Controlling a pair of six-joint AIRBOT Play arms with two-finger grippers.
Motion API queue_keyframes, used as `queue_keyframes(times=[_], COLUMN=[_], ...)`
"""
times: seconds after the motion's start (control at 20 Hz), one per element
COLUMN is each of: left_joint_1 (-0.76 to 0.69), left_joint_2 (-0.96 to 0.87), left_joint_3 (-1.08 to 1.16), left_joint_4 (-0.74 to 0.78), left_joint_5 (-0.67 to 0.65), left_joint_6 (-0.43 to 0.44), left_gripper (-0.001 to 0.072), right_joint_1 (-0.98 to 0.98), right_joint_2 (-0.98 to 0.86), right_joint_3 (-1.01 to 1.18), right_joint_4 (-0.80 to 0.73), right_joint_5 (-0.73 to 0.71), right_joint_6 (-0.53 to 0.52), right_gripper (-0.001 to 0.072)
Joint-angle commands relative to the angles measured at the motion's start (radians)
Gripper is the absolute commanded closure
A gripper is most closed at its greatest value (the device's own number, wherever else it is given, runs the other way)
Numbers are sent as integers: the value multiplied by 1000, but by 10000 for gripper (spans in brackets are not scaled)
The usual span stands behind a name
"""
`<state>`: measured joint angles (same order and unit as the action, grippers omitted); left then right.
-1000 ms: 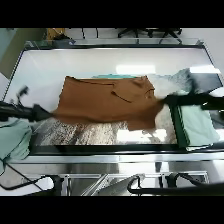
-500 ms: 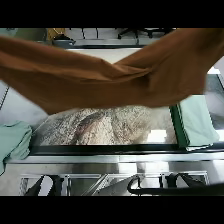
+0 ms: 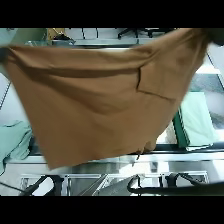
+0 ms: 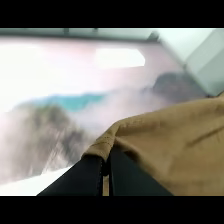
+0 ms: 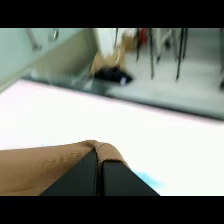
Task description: Fold the shirts.
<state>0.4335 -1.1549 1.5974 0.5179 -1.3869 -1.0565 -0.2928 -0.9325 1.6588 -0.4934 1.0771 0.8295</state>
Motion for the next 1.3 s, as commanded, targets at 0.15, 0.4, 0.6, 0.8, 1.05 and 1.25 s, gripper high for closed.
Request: queue_keyframes(times=[0.15,0.4,0.6,0.8,1.05,1.25], left_joint_1=[-228,-229,-236,-244,-262,-290], left_joint_2=[-437,-740,-889,-958,-990,-992], left_joint_3=[-98,163,355,416,411,412], left_joint_4=[367,379,380,382,484,640], left_joint_5=[244,204,111,76,66,65], left_joint_6=[-60,-144,-189,-195,-204,-230], left_gripper=[695,695,695,695,695,694], right_joint_1=[45,50,40,40,43,45], right_joint_2=[-443,-648,-720,-723,-745,-751], right_joint_3=[-100,-48,18,18,18,18], right_joint_4=[-18,23,3,-182,-299,-297], right_joint_5=[19,-113,-97,-50,-40,-51], right_joint_6=[8,8,8,45,92,92], right_gripper=[697,698,698,698,698,697])
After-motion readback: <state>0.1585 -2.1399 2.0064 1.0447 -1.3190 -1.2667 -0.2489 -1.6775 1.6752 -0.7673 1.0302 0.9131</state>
